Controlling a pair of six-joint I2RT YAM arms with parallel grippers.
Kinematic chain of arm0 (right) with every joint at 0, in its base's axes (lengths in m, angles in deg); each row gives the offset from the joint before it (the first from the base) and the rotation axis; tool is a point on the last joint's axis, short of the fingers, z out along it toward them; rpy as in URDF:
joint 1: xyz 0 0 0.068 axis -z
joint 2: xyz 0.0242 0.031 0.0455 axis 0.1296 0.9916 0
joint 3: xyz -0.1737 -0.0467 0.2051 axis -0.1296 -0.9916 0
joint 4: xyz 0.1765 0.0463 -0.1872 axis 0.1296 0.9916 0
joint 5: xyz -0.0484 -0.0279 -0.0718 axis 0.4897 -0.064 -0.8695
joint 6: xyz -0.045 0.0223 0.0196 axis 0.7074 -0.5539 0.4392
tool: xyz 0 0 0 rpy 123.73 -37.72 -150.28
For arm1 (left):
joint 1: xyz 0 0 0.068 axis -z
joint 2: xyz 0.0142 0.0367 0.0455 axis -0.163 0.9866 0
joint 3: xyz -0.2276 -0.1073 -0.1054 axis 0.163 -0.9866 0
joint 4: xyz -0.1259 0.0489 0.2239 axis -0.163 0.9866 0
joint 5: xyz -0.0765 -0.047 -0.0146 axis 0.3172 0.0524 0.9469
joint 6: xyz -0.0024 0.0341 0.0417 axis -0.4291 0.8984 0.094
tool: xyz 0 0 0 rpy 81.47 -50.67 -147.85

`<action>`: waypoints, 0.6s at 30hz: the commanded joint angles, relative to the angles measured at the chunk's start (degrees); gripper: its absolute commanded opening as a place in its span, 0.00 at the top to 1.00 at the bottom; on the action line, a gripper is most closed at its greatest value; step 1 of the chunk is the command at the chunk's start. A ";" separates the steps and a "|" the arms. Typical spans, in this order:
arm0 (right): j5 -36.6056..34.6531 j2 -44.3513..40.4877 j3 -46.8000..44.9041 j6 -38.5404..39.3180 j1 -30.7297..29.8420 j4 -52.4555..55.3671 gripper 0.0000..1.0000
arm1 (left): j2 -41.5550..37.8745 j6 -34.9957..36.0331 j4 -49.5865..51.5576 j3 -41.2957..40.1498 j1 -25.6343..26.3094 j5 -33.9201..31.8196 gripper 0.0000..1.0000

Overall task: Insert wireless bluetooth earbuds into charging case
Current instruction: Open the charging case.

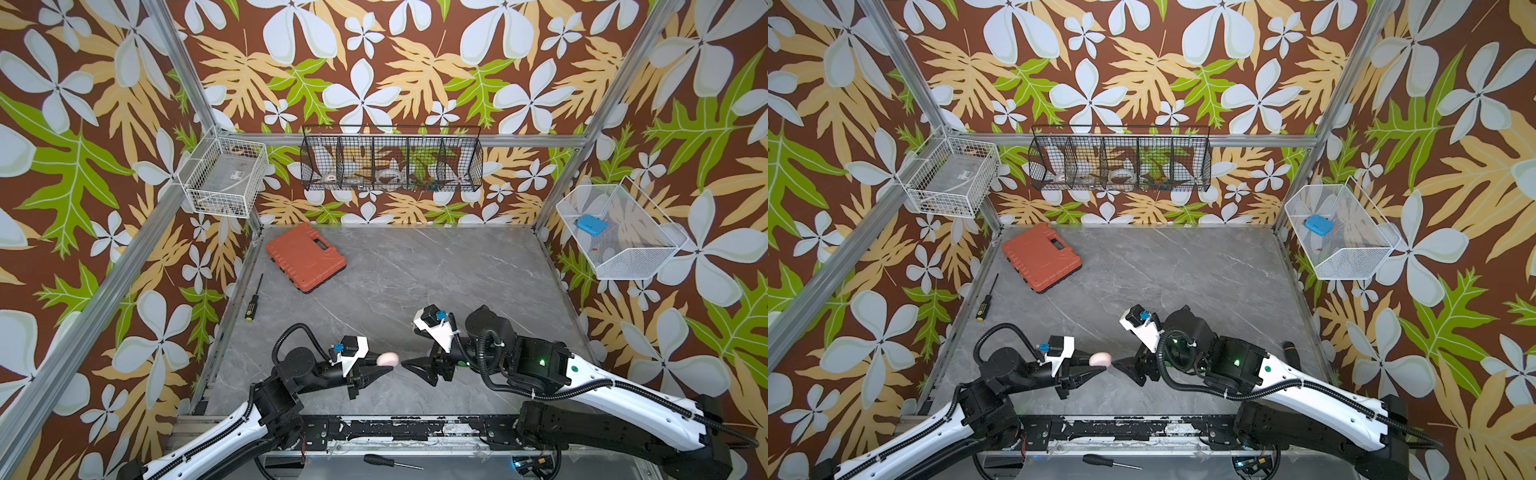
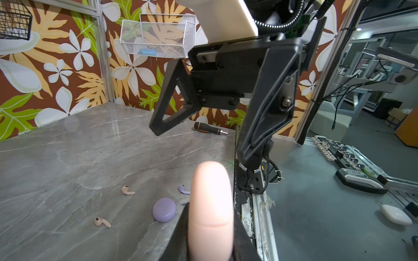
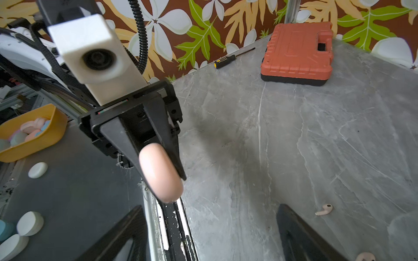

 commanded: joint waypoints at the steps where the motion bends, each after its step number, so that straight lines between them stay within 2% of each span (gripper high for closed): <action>1: -4.60 1.58 0.76 2.87 -2.66 -0.82 0.10 | 0.87 -0.40 -4.14 0.06 -0.08 3.91 1.00; 5: -6.81 3.00 0.83 3.54 -4.64 -0.22 0.11 | 1.76 -1.25 -4.61 0.01 -0.07 5.63 1.00; 18: -13.82 3.43 2.68 3.90 -4.60 1.95 0.11 | 2.98 -1.91 -5.94 -0.31 0.07 9.64 1.00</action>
